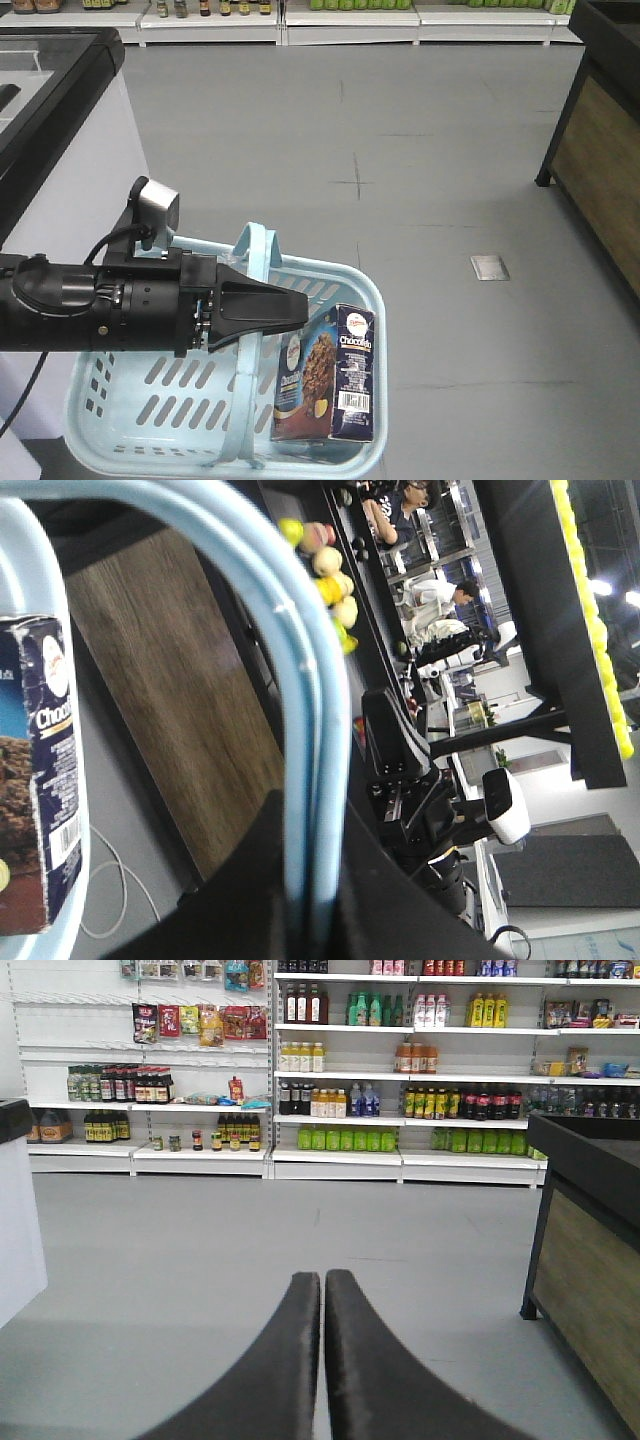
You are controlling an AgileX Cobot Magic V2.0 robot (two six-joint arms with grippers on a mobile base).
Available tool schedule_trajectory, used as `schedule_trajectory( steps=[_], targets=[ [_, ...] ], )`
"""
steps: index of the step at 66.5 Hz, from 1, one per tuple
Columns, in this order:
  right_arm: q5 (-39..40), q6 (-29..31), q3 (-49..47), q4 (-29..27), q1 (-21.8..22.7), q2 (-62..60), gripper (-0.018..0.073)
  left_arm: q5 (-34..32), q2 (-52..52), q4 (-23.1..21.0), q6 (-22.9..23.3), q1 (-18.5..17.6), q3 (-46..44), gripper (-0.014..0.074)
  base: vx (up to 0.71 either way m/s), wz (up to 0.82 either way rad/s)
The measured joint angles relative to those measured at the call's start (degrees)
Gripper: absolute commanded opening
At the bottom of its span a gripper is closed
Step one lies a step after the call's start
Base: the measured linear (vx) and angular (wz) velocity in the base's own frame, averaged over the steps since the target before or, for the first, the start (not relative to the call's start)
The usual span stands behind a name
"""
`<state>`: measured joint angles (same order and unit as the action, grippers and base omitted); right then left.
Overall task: Left arm holds basket, right arm returns cookies
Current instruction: 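Hold the basket in the left gripper while driving toward the shelves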
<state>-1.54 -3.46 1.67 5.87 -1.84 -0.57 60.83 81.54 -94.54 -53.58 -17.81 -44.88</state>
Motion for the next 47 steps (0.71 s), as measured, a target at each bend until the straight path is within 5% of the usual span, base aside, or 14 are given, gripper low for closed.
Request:
schedule_trajectory(
  steps=[47],
  targets=[
    [0.1,0.0,0.0,0.0,0.0,-0.1,-0.0008,-0.3,0.0,0.0,0.0,0.0,0.0,-0.0006,0.55,-0.04]
  ],
)
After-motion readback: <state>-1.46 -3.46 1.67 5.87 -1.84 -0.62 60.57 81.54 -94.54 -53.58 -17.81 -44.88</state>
